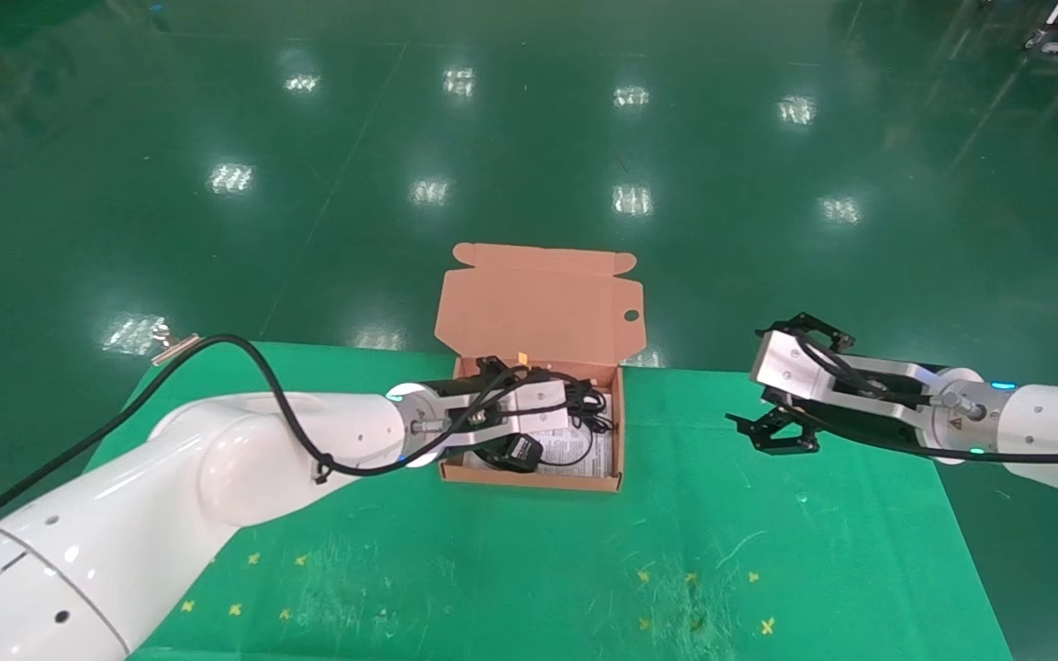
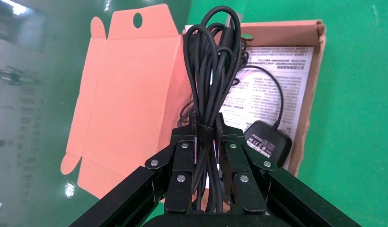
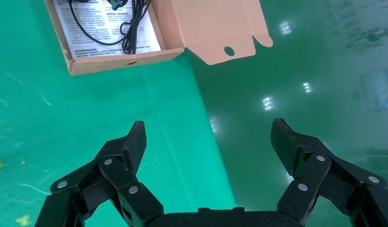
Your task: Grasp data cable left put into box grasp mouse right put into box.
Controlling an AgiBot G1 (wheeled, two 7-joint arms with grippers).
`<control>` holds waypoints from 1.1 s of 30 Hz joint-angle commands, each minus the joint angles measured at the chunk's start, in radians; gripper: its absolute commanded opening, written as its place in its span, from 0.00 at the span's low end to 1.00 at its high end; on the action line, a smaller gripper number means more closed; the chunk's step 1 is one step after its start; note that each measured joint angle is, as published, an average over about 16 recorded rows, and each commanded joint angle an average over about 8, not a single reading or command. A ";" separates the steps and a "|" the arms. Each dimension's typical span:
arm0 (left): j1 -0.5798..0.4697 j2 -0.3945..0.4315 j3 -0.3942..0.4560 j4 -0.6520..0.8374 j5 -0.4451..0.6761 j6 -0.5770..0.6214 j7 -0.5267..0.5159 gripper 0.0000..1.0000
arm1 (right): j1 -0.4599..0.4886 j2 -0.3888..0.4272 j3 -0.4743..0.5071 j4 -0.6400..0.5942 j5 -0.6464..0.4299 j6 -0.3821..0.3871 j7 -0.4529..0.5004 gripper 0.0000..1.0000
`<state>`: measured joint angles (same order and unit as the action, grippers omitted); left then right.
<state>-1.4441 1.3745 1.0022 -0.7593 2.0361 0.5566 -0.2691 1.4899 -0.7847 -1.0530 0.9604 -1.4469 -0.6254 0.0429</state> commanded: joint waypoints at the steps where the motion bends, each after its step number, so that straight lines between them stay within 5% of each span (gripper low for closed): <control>1: -0.001 0.004 0.018 0.007 -0.023 -0.007 -0.001 1.00 | 0.001 0.011 -0.007 0.017 -0.014 0.003 0.018 1.00; 18: -0.054 -0.041 -0.016 -0.041 -0.027 -0.030 -0.056 1.00 | 0.058 0.017 0.004 0.044 -0.044 0.010 0.000 1.00; 26: -0.117 -0.064 -0.051 -0.065 -0.029 -0.057 -0.114 1.00 | 0.151 0.052 -0.022 0.107 -0.155 -0.068 0.017 1.00; 33: -0.086 -0.115 -0.099 -0.099 -0.122 0.013 -0.105 1.00 | 0.131 0.064 0.020 0.127 -0.130 -0.137 0.029 1.00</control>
<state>-1.5262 1.2550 0.8980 -0.8617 1.9053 0.5767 -0.3724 1.6136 -0.7198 -1.0247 1.0888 -1.5646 -0.7686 0.0732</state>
